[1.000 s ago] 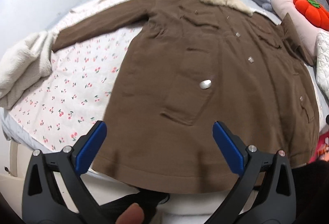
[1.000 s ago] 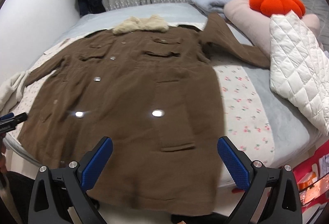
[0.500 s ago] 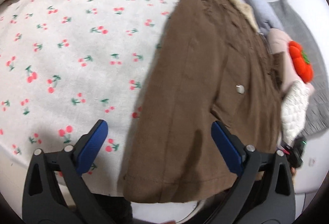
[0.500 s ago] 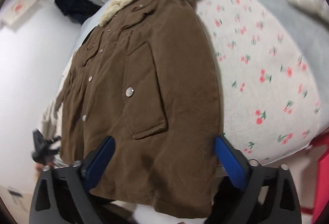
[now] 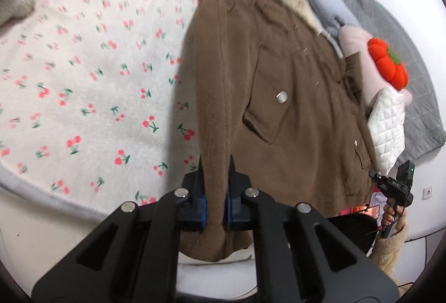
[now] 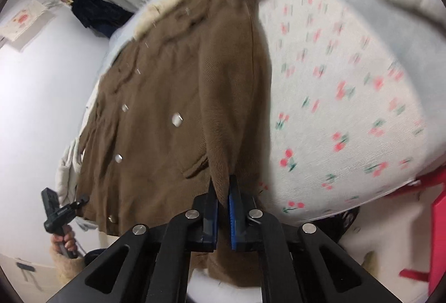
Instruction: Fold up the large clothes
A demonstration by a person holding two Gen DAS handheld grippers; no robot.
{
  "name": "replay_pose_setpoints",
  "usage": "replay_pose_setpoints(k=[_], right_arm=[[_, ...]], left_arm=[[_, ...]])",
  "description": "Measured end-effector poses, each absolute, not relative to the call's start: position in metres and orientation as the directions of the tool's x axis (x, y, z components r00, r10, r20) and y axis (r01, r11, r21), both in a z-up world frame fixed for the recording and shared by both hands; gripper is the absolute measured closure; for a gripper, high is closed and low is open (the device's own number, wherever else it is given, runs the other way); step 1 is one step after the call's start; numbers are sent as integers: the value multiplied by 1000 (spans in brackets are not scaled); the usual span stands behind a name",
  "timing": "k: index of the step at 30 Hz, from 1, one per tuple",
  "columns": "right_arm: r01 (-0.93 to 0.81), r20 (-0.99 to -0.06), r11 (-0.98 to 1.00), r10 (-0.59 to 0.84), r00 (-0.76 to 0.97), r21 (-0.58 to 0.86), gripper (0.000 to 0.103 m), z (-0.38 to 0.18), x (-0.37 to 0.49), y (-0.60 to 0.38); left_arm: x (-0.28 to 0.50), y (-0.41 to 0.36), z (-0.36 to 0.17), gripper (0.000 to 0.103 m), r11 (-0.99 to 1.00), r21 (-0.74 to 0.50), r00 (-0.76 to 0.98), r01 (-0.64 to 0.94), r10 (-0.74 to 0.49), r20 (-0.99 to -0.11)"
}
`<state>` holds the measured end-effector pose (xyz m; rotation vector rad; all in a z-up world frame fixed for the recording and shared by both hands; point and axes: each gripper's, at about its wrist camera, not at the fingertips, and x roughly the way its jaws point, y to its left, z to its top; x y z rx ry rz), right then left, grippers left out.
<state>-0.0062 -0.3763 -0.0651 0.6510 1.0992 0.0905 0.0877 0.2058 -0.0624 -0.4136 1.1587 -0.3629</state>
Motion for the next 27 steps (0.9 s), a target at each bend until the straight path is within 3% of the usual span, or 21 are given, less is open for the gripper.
replay_pose_setpoints(k=[5, 9, 10, 12, 14, 15, 16, 19, 20, 22, 27], right_arm=[[243, -772, 838, 286, 567, 489, 101, -11, -25, -403], [330, -838, 868, 159, 523, 371, 102, -15, -29, -426], [351, -853, 866, 148, 500, 356, 101, -23, -30, -429], [361, -871, 865, 158, 465, 349, 99, -37, -31, -434], [362, -890, 880, 129, 438, 306, 93, -42, -29, -426], [349, -890, 887, 132, 436, 303, 90, -43, -28, -420], [334, -888, 892, 139, 438, 304, 79, -39, -26, -415], [290, -886, 918, 121, 448, 272, 43, -28, -13, -402], [277, -883, 925, 115, 455, 262, 35, -24, -6, -396], [253, -877, 931, 122, 465, 264, 32, -15, 13, -385], [219, -879, 941, 136, 456, 259, 27, -8, 68, -357]], left_arm=[[73, 205, -48, 93, 846, -526, 355, 89, -520, -777], [74, 185, -84, 91, 912, -398, 262, 102, -410, -874], [77, 182, -96, 87, 938, -332, 238, 101, -347, -907], [82, 184, -103, 78, 947, -313, 224, 77, -323, -920], [82, 190, -90, 51, 956, -283, 254, 74, -292, -922], [82, 193, -81, 43, 965, -250, 286, 73, -261, -922], [83, 199, -74, 32, 972, -224, 317, 72, -235, -919], [99, 223, -51, 27, 984, -177, 390, 31, -175, -904], [105, 229, -48, 23, 985, -173, 403, 10, -162, -901], [127, 252, -39, 16, 983, -175, 445, -51, -134, -885], [209, 304, -39, 16, 952, -202, 538, -230, -49, -842]])
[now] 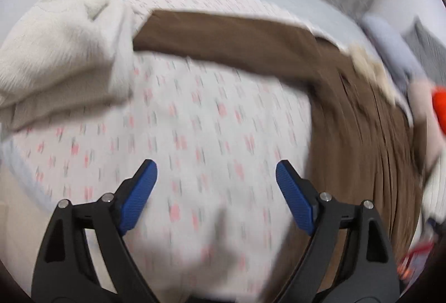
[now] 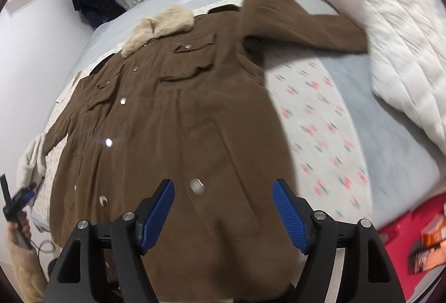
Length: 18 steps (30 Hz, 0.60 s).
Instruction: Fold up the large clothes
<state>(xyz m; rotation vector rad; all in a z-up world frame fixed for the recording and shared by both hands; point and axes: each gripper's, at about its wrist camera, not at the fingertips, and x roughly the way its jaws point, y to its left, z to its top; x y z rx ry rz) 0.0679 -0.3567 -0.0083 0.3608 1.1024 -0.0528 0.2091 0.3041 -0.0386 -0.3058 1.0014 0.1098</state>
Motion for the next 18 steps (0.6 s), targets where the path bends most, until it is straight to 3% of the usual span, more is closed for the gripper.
replay_pose_setpoints(k=[11, 15, 16, 17, 18], right_arm=[[158, -868, 951, 165, 469, 266, 21, -18, 174, -305], [163, -878, 953, 156, 452, 254, 21, -33, 191, -301], [168, -884, 954, 152, 443, 248, 21, -37, 194, -302], [175, -888, 954, 148, 435, 244, 21, -41, 196, -304], [182, -892, 953, 145, 428, 242, 21, -45, 198, -305]], left_arm=[[357, 371, -110, 16, 829, -177, 493, -531, 132, -860], [384, 385, -116, 18, 780, -170, 524, -602, 225, -822], [391, 385, -116, 30, 772, -161, 523, -615, 247, -816], [396, 383, -114, 63, 773, -147, 522, -617, 262, -812], [404, 379, -110, 84, 788, -119, 523, -604, 279, -805]])
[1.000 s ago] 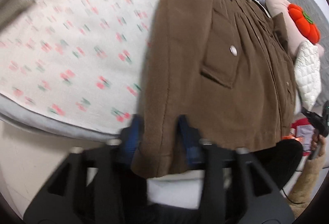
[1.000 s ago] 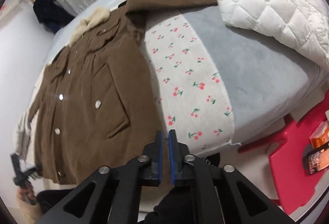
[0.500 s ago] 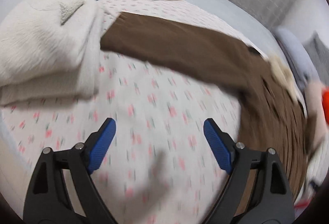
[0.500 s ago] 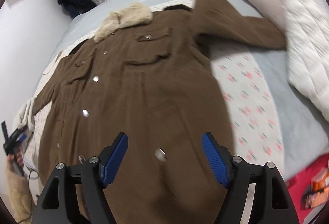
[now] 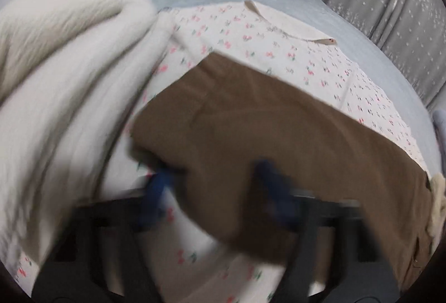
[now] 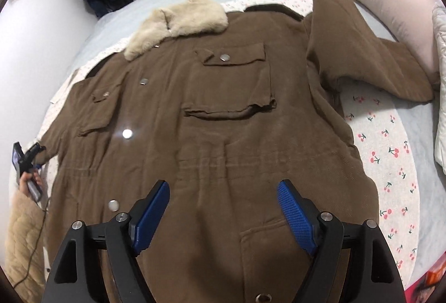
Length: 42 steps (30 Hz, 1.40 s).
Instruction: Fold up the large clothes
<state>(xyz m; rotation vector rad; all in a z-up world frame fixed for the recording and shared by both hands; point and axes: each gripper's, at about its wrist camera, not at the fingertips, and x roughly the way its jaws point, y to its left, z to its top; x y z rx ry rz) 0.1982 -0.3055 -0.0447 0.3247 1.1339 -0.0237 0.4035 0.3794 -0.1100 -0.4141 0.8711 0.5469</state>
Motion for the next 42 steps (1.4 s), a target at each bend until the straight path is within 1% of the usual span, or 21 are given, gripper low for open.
replay_pose_setpoints(k=[1, 2, 3, 6, 8, 9, 10, 12, 13, 15, 16, 17, 20, 23, 26, 30, 33, 39, 40, 41, 42], right_arm=[[190, -895, 952, 143, 424, 242, 21, -48, 200, -308], [199, -896, 950, 139, 421, 241, 21, -50, 201, -311], [210, -897, 948, 135, 421, 241, 21, -52, 202, -315], [230, -895, 942, 126, 428, 243, 21, -55, 205, -326], [247, -896, 940, 110, 430, 234, 21, -57, 204, -333], [256, -895, 938, 105, 434, 234, 21, -58, 204, -337], [262, -893, 935, 108, 437, 241, 21, -58, 205, -340], [272, -887, 925, 125, 444, 266, 21, -60, 204, -348], [277, -884, 920, 132, 448, 278, 21, -60, 204, -352], [287, -876, 911, 140, 461, 297, 21, -56, 201, -362], [295, -870, 906, 138, 474, 304, 21, -53, 199, -368], [304, -862, 900, 134, 490, 313, 21, -49, 197, -376], [354, -842, 876, 101, 531, 328, 20, -38, 190, -405], [435, -824, 839, 27, 565, 326, 18, -32, 184, -442], [546, -815, 761, -38, 578, 352, 18, -39, 180, -486], [671, -841, 678, -143, 521, 300, 18, -64, 194, -529], [720, -844, 625, -178, 507, 301, 18, -83, 214, -552], [823, -826, 524, -348, 444, 221, 18, -104, 253, -574], [821, -819, 535, -368, 441, 202, 28, -105, 261, -574], [815, -809, 550, -386, 443, 183, 65, -105, 268, -572], [807, -803, 568, -400, 442, 161, 85, -105, 276, -570]], left_arm=[[411, 372, -102, 93, 815, -85, 527, -573, 287, -800], [411, 365, -92, 94, 826, -51, 540, -562, 319, -779], [407, 353, -69, 94, 838, -9, 588, -545, 375, -716], [387, 339, -24, 95, 830, 37, 676, -557, 479, -559], [381, 344, -22, 96, 790, 73, 648, -609, 548, -529], [386, 350, -33, 96, 756, 142, 591, -639, 601, -538], [393, 355, -43, 94, 755, 169, 560, -634, 598, -573], [406, 364, -75, 90, 760, 226, 447, -609, 564, -694], [406, 364, -83, 89, 761, 227, 417, -607, 549, -725], [397, 356, -81, 71, 764, 204, 432, -612, 539, -723], [393, 351, -75, 45, 780, 184, 459, -598, 522, -719], [389, 342, -66, 27, 800, 165, 488, -577, 500, -715], [392, 317, -40, 24, 844, 149, 548, -515, 458, -700], [392, 281, -17, 19, 901, 125, 600, -415, 374, -707], [391, 234, -3, 18, 949, 95, 641, -302, 276, -716], [394, 167, -7, 17, 987, 74, 638, -143, 149, -755], [392, 117, -16, 17, 998, 56, 622, -39, 68, -780], [387, 38, -35, 17, 990, 80, 583, 113, -1, -812], [388, 25, -38, 17, 987, 84, 575, 134, -8, -818], [388, 15, -40, 17, 985, 88, 570, 149, -13, -822], [390, 2, -42, 17, 982, 90, 564, 168, -21, -825]])
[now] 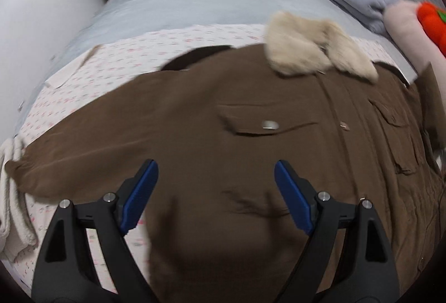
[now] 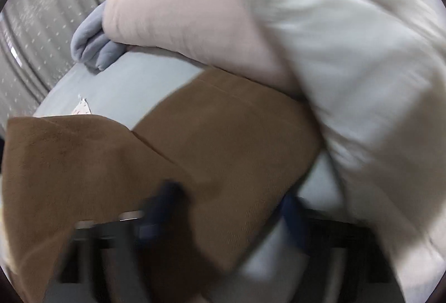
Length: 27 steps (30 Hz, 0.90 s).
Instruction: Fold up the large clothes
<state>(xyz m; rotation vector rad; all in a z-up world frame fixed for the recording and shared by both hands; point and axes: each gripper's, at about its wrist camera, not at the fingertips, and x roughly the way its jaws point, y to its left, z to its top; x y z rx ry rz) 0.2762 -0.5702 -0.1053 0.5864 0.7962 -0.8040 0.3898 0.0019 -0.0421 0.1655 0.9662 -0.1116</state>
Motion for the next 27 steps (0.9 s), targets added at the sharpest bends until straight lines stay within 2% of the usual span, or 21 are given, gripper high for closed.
replay_pose_setpoints(k=[1, 2, 4, 7, 12, 15, 18, 20, 23, 25, 27], right_arm=[[801, -805, 586, -415, 423, 119, 95, -104, 284, -567], [793, -795, 598, -421, 436, 118, 96, -101, 289, -573], [756, -733, 643, -454, 506, 124, 97, -73, 287, -565], [687, -612, 724, -517, 598, 60, 98, -23, 279, -546], [629, -422, 777, -562, 712, 27, 98, 72, 250, -539], [616, -335, 787, -588, 736, -28, 98, 107, 232, -543], [598, -271, 798, -593, 758, -72, 98, 119, 214, -541], [587, -252, 804, -590, 767, -98, 98, 115, 210, -540], [562, -322, 823, -556, 766, -84, 98, 94, 199, -547], [529, -400, 847, -504, 765, -54, 98, 73, 207, -557], [525, -413, 848, -503, 759, -70, 98, 59, 214, -556]], left_arm=[[391, -10, -44, 17, 978, 88, 560, 188, -33, -828], [390, -24, -43, 17, 974, 84, 558, 208, -48, -829], [389, -61, -41, 17, 961, 62, 555, 271, -103, -826], [389, -111, -38, 17, 935, 30, 550, 354, -182, -815], [383, -213, -36, 18, 863, -84, 501, 498, -366, -785], [377, -272, -38, 26, 799, -174, 433, 576, -479, -763], [376, -331, -48, 34, 736, -268, 359, 622, -572, -738], [379, -357, -61, 48, 717, -323, 315, 617, -602, -734], [386, -398, -106, 49, 675, -444, 125, 589, -619, -775], [379, -414, -121, 46, 670, -360, 146, 650, -574, -806], [370, -417, -115, 44, 636, -284, 159, 717, -546, -822]])
